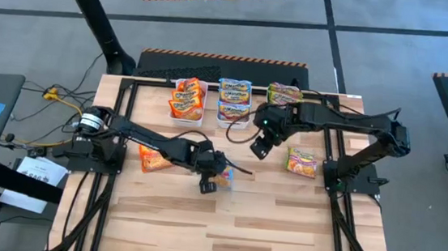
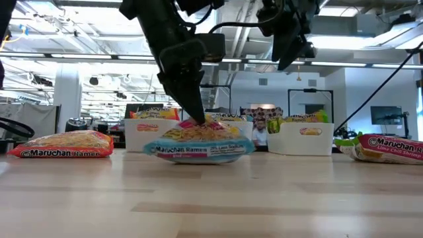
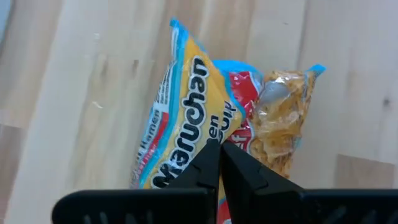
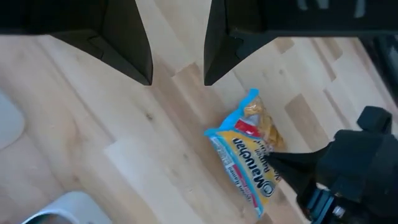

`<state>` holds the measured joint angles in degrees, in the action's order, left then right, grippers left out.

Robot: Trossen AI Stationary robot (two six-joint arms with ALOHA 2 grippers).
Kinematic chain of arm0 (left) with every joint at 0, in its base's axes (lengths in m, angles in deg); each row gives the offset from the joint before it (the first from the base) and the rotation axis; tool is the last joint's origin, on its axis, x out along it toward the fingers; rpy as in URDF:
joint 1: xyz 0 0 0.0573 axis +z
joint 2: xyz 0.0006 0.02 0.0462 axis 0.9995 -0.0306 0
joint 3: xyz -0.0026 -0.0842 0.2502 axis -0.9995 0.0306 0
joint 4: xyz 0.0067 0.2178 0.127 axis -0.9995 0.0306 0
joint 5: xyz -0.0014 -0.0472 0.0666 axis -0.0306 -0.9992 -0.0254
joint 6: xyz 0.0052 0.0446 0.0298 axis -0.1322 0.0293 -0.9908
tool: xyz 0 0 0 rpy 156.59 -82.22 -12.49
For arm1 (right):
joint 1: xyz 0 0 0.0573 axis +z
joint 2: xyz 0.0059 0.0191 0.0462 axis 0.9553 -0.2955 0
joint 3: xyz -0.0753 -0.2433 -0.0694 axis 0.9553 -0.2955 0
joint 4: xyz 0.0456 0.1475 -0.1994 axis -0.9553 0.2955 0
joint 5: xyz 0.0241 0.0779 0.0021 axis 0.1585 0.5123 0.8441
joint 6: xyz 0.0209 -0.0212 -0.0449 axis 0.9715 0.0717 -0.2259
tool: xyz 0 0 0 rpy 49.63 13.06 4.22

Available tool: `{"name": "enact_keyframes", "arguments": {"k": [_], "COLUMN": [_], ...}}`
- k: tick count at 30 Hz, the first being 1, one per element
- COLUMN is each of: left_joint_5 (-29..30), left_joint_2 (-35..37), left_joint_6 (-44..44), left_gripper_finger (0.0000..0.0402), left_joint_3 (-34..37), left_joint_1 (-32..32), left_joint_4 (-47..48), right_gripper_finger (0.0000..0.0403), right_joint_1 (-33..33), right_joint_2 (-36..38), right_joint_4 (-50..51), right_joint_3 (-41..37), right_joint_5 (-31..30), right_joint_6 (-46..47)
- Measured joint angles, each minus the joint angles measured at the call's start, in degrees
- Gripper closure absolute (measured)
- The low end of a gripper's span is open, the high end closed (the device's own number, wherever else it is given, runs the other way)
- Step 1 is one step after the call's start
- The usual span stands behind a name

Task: Sort Maruchan noodles
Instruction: Put the blue noodle pack into the center white bin

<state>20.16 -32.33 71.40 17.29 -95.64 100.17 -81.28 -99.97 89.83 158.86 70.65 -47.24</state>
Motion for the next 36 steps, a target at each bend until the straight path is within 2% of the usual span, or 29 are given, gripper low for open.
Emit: {"name": "enact_keyframes", "arguments": {"k": [7, 14, 19, 28, 36], "left_joint_5": [-0.2, -0.11, 0.37, 1.35, 0.1], "left_joint_2": [0.0, 0.0, 0.0, 0.0, 0.02], "left_joint_6": [-1.58, -3.33, -7.06, -11.94, -13.34], "left_gripper_finger": [0.0401, 0.0401, 0.0401, 0.0401, 0.0401], "left_joint_3": [0.0, -0.48, -4.15, -11.13, -13.53], "left_joint_1": [2.57, 4.39, 5.24, 7.94, 11.33], "left_joint_4": [-0.07, 0.16, 1.06, 4.37, 5.95], "right_gripper_finger": [0.0235, 0.0235, 0.0235, 0.0235, 0.0235], "right_joint_1": [-5.86, -13.18, -17.87, -23.79, -25.03], "right_joint_2": [0.0, 0.0, 0.0, 0.0, 0.0], "right_joint_4": [0.0, -0.05, -0.19, -0.37, -0.05], "right_joint_3": [0.0, 0.0, 0.0, 0.0, 0.0], "right_joint_5": [1.9, 11.33, 18.02, 18.57, 18.55], "right_joint_6": [-5.85, -11.04, -15.7, -19.26, -23.74]}}
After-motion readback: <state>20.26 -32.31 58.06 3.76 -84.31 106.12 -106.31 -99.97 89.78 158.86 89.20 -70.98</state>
